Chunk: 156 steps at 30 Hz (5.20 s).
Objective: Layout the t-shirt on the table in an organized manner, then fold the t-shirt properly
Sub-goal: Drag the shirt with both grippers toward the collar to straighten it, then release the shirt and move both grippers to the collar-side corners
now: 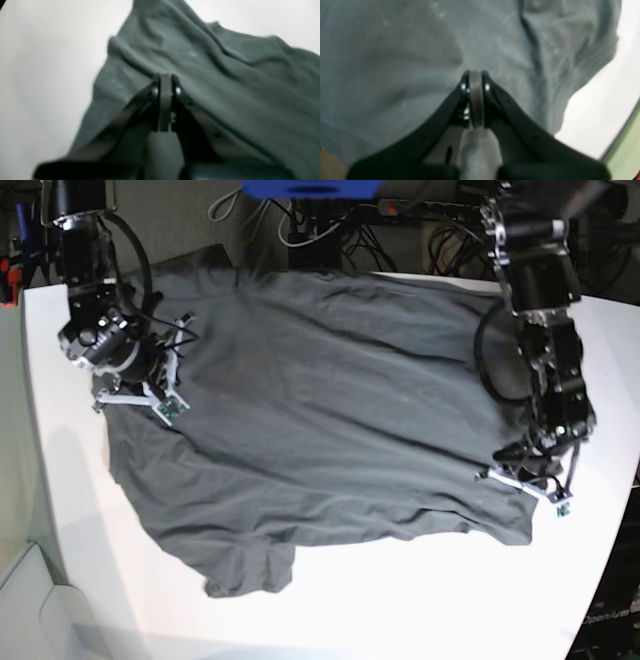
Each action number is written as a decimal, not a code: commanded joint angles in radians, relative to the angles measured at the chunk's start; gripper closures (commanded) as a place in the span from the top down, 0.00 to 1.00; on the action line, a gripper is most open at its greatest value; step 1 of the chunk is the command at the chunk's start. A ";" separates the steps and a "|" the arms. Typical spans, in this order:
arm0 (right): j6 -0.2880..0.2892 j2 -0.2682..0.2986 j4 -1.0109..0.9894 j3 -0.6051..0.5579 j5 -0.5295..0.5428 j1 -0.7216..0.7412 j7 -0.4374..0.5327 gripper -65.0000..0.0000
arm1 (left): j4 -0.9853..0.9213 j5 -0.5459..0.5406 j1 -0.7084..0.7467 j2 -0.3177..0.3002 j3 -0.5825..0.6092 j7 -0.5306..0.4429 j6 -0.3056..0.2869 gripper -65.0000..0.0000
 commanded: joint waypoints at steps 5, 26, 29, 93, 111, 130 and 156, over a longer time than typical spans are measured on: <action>-0.003 0.010 -0.019 0.006 0.005 0.022 0.025 0.00 | 0.120 0.006 0.124 0.040 0.002 0.071 0.005 0.00; -0.001 -0.024 -0.342 -0.056 0.004 0.206 0.062 0.00 | -0.230 0.006 0.128 -0.034 0.002 -0.123 0.003 0.00; -0.001 -0.024 -0.396 -0.056 0.004 0.244 0.062 0.00 | -0.239 0.006 0.111 -0.035 0.000 -0.123 0.003 0.00; -0.316 -0.068 -1.183 -0.134 0.008 0.833 0.643 0.00 | -0.127 -0.002 -0.153 -0.035 -0.004 -0.114 0.003 0.00; -0.295 -0.080 -0.052 -0.100 0.010 0.269 0.074 0.00 | 0.283 -0.003 0.182 -0.031 -0.115 0.153 0.001 0.01; -0.006 -0.281 0.244 0.377 0.008 -0.147 0.016 0.54 | 0.395 0.003 0.401 -0.064 -0.322 0.214 -0.190 0.76; -0.006 -0.283 0.244 0.381 0.010 -0.241 0.022 0.54 | 0.087 -0.003 0.403 -0.023 -0.374 0.016 -0.276 0.77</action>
